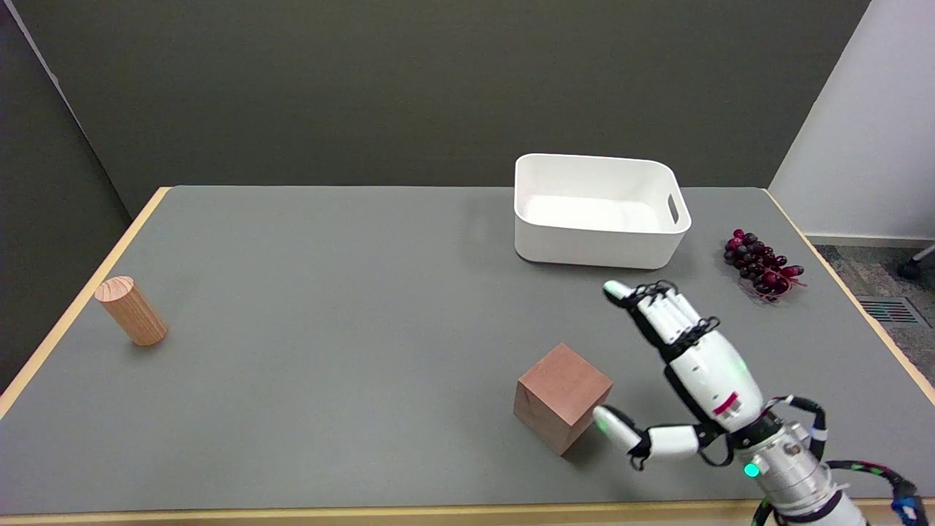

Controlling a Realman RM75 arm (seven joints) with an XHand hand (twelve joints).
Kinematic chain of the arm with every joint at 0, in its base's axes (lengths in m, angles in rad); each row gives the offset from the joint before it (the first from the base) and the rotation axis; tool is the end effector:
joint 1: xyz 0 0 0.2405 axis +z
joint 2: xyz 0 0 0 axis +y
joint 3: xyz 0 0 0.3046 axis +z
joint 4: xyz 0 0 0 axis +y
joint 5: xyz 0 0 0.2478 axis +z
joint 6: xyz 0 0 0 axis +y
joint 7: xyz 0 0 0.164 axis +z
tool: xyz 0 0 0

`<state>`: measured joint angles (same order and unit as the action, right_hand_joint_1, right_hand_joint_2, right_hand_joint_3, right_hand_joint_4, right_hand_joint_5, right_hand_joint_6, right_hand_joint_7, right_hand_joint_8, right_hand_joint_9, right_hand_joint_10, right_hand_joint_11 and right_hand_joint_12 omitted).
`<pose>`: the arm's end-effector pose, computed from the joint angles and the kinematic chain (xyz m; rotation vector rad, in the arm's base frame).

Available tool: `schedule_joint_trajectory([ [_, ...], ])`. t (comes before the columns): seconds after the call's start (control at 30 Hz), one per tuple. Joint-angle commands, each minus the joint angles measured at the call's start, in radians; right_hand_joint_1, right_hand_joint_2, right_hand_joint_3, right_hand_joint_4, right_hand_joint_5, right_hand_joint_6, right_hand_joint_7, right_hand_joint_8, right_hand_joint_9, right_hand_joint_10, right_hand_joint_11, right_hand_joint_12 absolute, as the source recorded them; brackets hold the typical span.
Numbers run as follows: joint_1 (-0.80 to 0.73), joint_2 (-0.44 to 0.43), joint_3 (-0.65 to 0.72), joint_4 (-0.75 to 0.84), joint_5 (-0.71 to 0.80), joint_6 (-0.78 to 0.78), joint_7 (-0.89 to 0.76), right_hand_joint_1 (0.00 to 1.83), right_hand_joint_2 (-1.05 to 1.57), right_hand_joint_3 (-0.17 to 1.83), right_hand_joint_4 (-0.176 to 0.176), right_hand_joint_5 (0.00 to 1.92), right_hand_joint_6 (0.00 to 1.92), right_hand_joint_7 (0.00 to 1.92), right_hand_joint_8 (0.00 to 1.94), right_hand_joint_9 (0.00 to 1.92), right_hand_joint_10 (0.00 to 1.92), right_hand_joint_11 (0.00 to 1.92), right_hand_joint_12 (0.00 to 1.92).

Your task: Pick up wooden cube.

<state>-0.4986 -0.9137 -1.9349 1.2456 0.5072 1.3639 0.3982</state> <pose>-0.3548 -0.1699 0.3701 1.8469 -0.0230 0.5802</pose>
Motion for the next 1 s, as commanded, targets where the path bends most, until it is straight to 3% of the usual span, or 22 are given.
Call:
schedule_joint_trajectory([
  [0.03, -0.017, -0.018, -0.176, 0.168, 0.021, -0.031, -0.327, 0.39, 0.52, 0.89, -0.115, 0.06, 0.37, 0.16, 0.52, 0.11, 0.77, 0.0, 1.01],
  [0.13, -0.016, -0.021, -0.188, 0.19, 0.021, -0.068, -0.33, 0.38, 0.53, 0.88, -0.115, 0.06, 0.37, 0.17, 0.52, 0.12, 0.78, 0.0, 1.02],
  [0.23, -0.008, -0.037, -0.194, 0.194, 0.038, -0.146, -0.33, 0.41, 0.59, 0.75, -0.116, 0.09, 0.31, 0.21, 0.44, 0.1, 0.84, 0.0, 1.02],
  [0.33, 0.01, -0.047, -0.194, 0.184, 0.087, -0.192, -0.33, 0.41, 0.59, 0.75, -0.116, 0.09, 0.31, 0.21, 0.44, 0.1, 0.84, 0.0, 1.02],
  [0.43, 0.026, -0.055, -0.201, 0.187, 0.136, -0.221, -0.352, 0.39, 0.53, 0.89, -0.12, 0.05, 0.36, 0.13, 0.52, 0.1, 0.77, 0.0, 1.02],
  [0.53, 0.029, -0.068, -0.214, 0.203, 0.189, -0.253, -0.436, 0.4, 0.57, 0.79, -0.121, 0.04, 0.31, 0.12, 0.45, 0.06, 0.79, 0.0, 1.0],
  [0.77, 0.024, -0.072, -0.222, 0.25, 0.296, -0.24, -0.573, 0.41, 0.59, 0.72, -0.123, 0.01, 0.3, 0.09, 0.39, 0.01, 0.79, 0.0, 0.94],
  [0.83, 0.025, -0.072, -0.224, 0.265, 0.325, -0.238, -0.614, 0.39, 0.52, 0.87, -0.117, 0.04, 0.21, 0.06, 0.44, 0.02, 0.74, 0.0, 0.92],
  [0.93, 0.017, -0.072, -0.237, 0.284, 0.384, -0.225, -0.674, 0.4, 0.58, 0.75, -0.121, 0.01, 0.26, 0.07, 0.39, 0.0, 0.77, 0.0, 0.89],
  [1.0, 0.012, -0.073, -0.254, 0.293, 0.428, -0.192, -0.713, 0.39, 0.52, 0.86, -0.121, 0.04, 0.18, 0.04, 0.42, 0.0, 0.72, 0.0, 0.86],
])
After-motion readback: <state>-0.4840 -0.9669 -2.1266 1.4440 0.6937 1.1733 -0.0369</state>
